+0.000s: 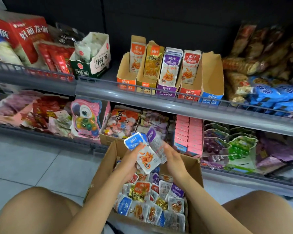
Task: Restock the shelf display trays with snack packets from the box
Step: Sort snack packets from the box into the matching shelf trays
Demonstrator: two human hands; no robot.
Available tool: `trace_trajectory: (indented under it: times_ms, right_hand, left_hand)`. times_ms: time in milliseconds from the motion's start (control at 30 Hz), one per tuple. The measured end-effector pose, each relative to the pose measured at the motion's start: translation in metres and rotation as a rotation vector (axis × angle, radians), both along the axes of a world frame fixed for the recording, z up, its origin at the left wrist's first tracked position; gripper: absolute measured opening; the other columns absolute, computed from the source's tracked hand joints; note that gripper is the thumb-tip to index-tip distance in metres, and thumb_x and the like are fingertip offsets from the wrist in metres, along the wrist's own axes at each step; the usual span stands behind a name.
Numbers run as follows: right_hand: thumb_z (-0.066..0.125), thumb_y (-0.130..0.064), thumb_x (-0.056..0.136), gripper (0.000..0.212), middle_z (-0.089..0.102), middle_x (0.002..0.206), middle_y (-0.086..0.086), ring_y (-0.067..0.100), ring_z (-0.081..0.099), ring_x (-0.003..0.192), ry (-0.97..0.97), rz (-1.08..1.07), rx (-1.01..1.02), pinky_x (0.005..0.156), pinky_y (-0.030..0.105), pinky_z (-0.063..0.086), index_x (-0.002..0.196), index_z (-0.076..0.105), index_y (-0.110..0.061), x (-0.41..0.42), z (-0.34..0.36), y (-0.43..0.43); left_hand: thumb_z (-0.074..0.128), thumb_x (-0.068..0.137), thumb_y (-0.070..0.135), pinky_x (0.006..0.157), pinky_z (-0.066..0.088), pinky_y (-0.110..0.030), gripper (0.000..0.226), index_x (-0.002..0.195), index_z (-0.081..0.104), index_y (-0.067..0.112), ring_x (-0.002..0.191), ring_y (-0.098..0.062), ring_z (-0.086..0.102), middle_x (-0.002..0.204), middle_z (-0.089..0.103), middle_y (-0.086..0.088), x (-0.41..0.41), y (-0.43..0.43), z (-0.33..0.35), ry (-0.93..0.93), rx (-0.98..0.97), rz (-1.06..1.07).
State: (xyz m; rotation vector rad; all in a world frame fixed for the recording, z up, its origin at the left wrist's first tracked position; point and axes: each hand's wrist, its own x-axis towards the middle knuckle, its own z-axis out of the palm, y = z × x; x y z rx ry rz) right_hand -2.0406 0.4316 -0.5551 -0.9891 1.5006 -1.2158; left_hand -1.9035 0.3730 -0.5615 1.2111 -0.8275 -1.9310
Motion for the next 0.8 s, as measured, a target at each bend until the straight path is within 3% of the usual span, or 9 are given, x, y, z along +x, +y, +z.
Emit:
trace_trajectory:
  times_ms: [67, 133, 200, 267, 333, 400, 533, 667, 800]
  right_hand:
    - [0.026, -0.032, 0.102, 0.035, 0.06, 0.106, -0.018, -0.027, 0.054, 0.082, -0.002, 0.066, 0.015, 0.067, -0.004, 0.038, 0.124, 0.053, -0.03, 0.008, 0.001, -0.001]
    - [0.023, -0.036, 0.102, 0.039, 0.062, 0.111, -0.014, -0.02, 0.056, 0.092, 0.04, 0.113, 0.019, 0.074, -0.001, 0.04, 0.124, 0.055, -0.032, 0.013, 0.001, -0.003]
    - [0.024, -0.036, 0.103, 0.039, 0.06, 0.121, -0.011, -0.007, 0.054, 0.11, 0.155, 0.157, -0.011, 0.095, 0.012, 0.039, 0.121, 0.058, -0.034, 0.015, 0.001, -0.004]
    - [0.036, -0.031, 0.101, 0.03, 0.058, 0.124, -0.008, 0.008, 0.052, 0.118, 0.161, 0.104, -0.067, 0.103, 0.028, 0.041, 0.113, 0.064, -0.033, 0.014, 0.0, -0.006]
    - [0.048, -0.02, 0.097, 0.023, 0.056, 0.121, -0.001, 0.016, 0.056, 0.114, 0.058, 0.017, -0.09, 0.091, 0.025, 0.05, 0.112, 0.062, -0.029, 0.008, 0.002, -0.011]
    - [0.055, -0.015, 0.093, 0.035, 0.055, 0.124, 0.007, 0.019, 0.058, 0.11, -0.041, -0.017, -0.069, 0.08, 0.023, 0.055, 0.126, 0.051, -0.024, -0.002, 0.008, -0.016]
    - [0.064, -0.008, 0.086, 0.06, 0.062, 0.121, 0.005, 0.019, 0.064, 0.104, -0.16, 0.054, -0.021, 0.081, 0.028, 0.056, 0.135, 0.037, -0.031, -0.019, 0.019, -0.028]
    - [0.067, -0.009, 0.084, 0.048, 0.068, 0.111, 0.01, 0.025, 0.067, 0.097, -0.065, 0.024, -0.019, 0.085, 0.046, 0.055, 0.129, 0.052, -0.019, -0.031, 0.035, -0.039]
    - [0.062, -0.007, 0.087, 0.043, 0.07, 0.104, 0.01, 0.016, 0.07, 0.084, -0.208, -0.014, -0.019, 0.067, 0.026, 0.058, 0.127, 0.053, -0.017, -0.04, 0.055, -0.051]
  left_hand:
    - [0.043, 0.098, 0.034, 0.089, 0.048, -0.043, 0.03, 0.11, 0.06, 0.011, 0.097, -0.03, 0.064, 0.104, 0.068, -0.014, -0.008, 0.001, 0.006, 0.043, 0.038, -0.021]
    - [0.041, 0.096, 0.045, 0.094, 0.049, -0.043, 0.041, 0.109, 0.061, 0.012, 0.101, -0.029, 0.064, 0.107, 0.068, -0.014, -0.012, 0.001, 0.009, 0.054, 0.042, -0.079]
    - [0.046, 0.094, 0.042, 0.082, 0.054, -0.036, 0.044, 0.113, 0.061, 0.005, 0.092, -0.025, 0.067, 0.1, 0.069, -0.012, -0.009, 0.001, 0.008, 0.07, 0.019, -0.135]
    - [0.051, 0.094, 0.027, 0.068, 0.056, -0.031, 0.037, 0.119, 0.058, 0.0, 0.081, -0.022, 0.068, 0.095, 0.068, -0.013, -0.005, 0.0, 0.008, 0.102, 0.008, -0.143]
    - [0.055, 0.092, 0.017, 0.071, 0.055, -0.033, 0.029, 0.117, 0.059, 0.004, 0.081, -0.022, 0.069, 0.096, 0.071, -0.011, -0.001, -0.002, 0.008, 0.108, 0.017, -0.123]
    - [0.06, 0.089, 0.012, 0.072, 0.054, -0.034, 0.023, 0.112, 0.061, 0.011, 0.082, -0.022, 0.07, 0.093, 0.074, -0.007, 0.001, -0.004, 0.011, 0.067, 0.013, -0.139]
    - [0.064, 0.086, 0.009, 0.072, 0.056, -0.032, 0.017, 0.103, 0.065, 0.012, 0.078, -0.02, 0.071, 0.088, 0.075, -0.005, 0.006, -0.009, 0.02, -0.051, -0.044, -0.256]
    - [0.068, 0.082, 0.007, 0.083, 0.052, -0.036, 0.013, 0.092, 0.066, 0.015, 0.078, -0.018, 0.07, 0.085, 0.075, -0.002, 0.012, -0.015, 0.034, -0.081, -0.067, -0.308]
    - [0.071, 0.078, 0.003, 0.079, 0.055, -0.036, 0.02, 0.095, 0.066, 0.013, 0.081, -0.018, 0.071, 0.093, 0.075, -0.006, 0.017, -0.024, 0.053, -0.071, -0.106, -0.305]
